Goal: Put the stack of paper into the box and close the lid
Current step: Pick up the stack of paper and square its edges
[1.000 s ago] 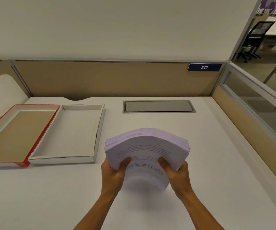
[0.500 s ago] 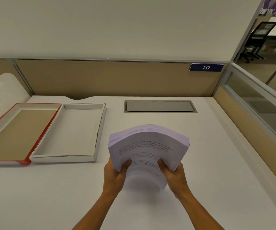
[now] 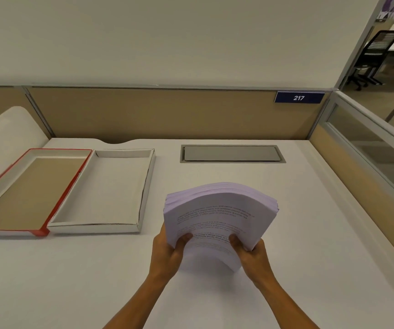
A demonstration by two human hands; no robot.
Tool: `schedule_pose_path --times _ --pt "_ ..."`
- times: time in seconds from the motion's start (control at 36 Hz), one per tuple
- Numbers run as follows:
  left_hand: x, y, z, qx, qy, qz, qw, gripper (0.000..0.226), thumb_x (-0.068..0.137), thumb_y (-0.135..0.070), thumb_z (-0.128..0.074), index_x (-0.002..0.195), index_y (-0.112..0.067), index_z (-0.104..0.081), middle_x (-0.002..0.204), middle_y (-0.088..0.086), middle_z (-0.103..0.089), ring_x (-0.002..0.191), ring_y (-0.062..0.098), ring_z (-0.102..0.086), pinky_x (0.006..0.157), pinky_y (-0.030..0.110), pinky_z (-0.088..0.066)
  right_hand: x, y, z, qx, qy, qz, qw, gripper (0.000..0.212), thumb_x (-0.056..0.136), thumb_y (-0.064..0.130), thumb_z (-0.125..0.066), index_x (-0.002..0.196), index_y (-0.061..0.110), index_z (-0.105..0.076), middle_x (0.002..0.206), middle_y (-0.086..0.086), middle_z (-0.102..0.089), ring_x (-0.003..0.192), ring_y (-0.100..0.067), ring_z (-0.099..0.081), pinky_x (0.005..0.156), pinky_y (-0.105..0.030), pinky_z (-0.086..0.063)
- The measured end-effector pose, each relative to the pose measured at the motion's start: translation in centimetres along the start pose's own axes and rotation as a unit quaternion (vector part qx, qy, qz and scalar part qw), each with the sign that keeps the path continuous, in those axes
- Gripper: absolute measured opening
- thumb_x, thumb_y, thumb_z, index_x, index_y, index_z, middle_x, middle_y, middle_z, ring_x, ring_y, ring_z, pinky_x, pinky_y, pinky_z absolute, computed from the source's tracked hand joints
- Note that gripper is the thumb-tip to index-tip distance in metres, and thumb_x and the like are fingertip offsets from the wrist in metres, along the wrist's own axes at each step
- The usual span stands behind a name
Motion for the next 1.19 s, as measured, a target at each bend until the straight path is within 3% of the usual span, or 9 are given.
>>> schedule_pose_path --times 0.19,0.33,0.44,0.5,0.61,0.81,0.92,1.06,1.19 --pt "-0.9 1.8 -0.8 -0.019 0.007 0.038 0.999 0.037 0.088 -0.012 -0.066 0.123 -0.02 -0.055 0.103 -0.008 -0.066 0.098 0.004 -0.065 0.073 0.017 -0.059 -0.1 -1.7 0.2 -0.04 0.01 -0.019 0.999 0.03 0.083 0.041 -0.069 0.109 0.057 -0.066 0.103 0.02 -0.072 0.101 -0.006 -0.069 0.069 -0.021 -0.061" --pt "-1.3 2.0 -0.7 -0.011 0.023 0.027 0.999 0.044 0.091 -0.02 -0.059 0.13 -0.033 -0.044 0.115 -0.01 -0.06 0.107 0.001 -0.059 0.077 0.012 -0.055 -0.3 -2.7 0.9 -0.069 0.022 -0.013 0.997 0.058 0.088 0.041 -0.065 0.141 0.036 -0.04 0.117 0.022 -0.062 0.113 -0.003 -0.061 0.082 -0.022 -0.06" --pt "-2.3 1.7 0.1 0.022 0.037 0.001 0.999 0.047 0.093 -0.027 -0.049 0.128 -0.055 -0.035 0.118 -0.027 -0.053 0.113 0.002 -0.055 0.086 0.011 -0.052 -1.6 -2.8 1.4 -0.088 0.006 -0.007 0.996 0.043 0.093 0.042 -0.058 0.128 0.06 -0.041 0.117 0.03 -0.062 0.112 0.003 -0.06 0.081 -0.012 -0.056" --pt "-2.4 1.7 0.3 0.034 0.032 0.001 0.999 0.043 0.095 -0.026 -0.049 0.128 -0.05 -0.036 0.116 -0.031 -0.055 0.112 0.002 -0.056 0.085 0.01 -0.051 -1.9 -2.8 1.5 -0.098 -0.004 -0.006 0.995 0.033 0.096 0.042 -0.057 0.119 0.064 -0.048 0.116 0.028 -0.066 0.109 0.003 -0.063 0.079 -0.01 -0.056" --pt "-2.2 1.3 0.5 0.031 0.009 0.019 0.999 0.042 0.094 -0.01 -0.057 0.119 -0.042 -0.046 0.113 -0.018 -0.064 0.103 0.001 -0.062 0.076 0.01 -0.054 -1.8 -2.5 1.7 -0.107 -0.013 -0.005 0.994 0.029 0.091 0.041 -0.058 0.119 0.05 -0.056 0.112 0.027 -0.07 0.104 -0.002 -0.067 0.075 -0.012 -0.057" --pt "-2.3 -0.3 1.1 0.045 -0.013 0.057 0.997 0.019 0.092 -0.02 -0.064 0.102 -0.035 -0.059 0.096 -0.019 -0.072 0.09 0.01 -0.071 0.065 0.017 -0.059 -1.1 -1.4 2.2 -0.119 0.007 -0.038 0.992 0.04 0.087 0.045 -0.062 0.123 0.027 -0.061 0.11 0.014 -0.073 0.098 -0.009 -0.071 0.077 -0.026 -0.062" --pt "-2.3 -1.5 1.8 0.08 -0.023 0.091 0.992 0.014 0.089 -0.022 -0.068 0.102 -0.029 -0.066 0.097 -0.013 -0.073 0.083 0.003 -0.072 0.065 0.016 -0.059 -0.6 -1.0 2.0 -0.109 0.018 -0.08 0.991 0.032 0.092 0.034 -0.068 0.12 0.021 -0.06 0.107 0.009 -0.073 0.085 -0.002 -0.074 0.067 -0.022 -0.061" --pt "-2.8 -2.0 2.9 0.124 -0.017 0.175 0.977 0.014 0.089 -0.024 -0.068 0.101 -0.017 -0.07 0.094 -0.003 -0.075 0.078 0.012 -0.073 0.066 0.018 -0.057 -0.7 -0.6 1.1 -0.103 0.06 -0.144 0.982 0.029 0.093 0.034 -0.068 0.117 0.018 -0.066 0.106 0.004 -0.076 0.092 -0.016 -0.075 0.086 -0.043 -0.062" --pt "-3.6 -2.4 4.3 0.149 -0.025 0.234 0.96 0.011 0.089 -0.024 -0.068 0.095 -0.016 -0.072 0.089 -0.003 -0.076 0.073 0.01 -0.074 0.061 0.019 -0.056 -0.7 0.3 -0.9 -0.118 0.116 -0.196 0.966 0.023 0.1 0.034 -0.055 0.112 0.018 -0.067 0.103 0.003 -0.076 0.092 -0.017 -0.074 0.084 -0.04 -0.062"
Point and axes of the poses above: each hand's wrist, its own x-axis towards the middle knuckle, its own z-axis out of the back of the hand, y = z × x, the point moved 2 cm from there along x, towards the middle knuckle
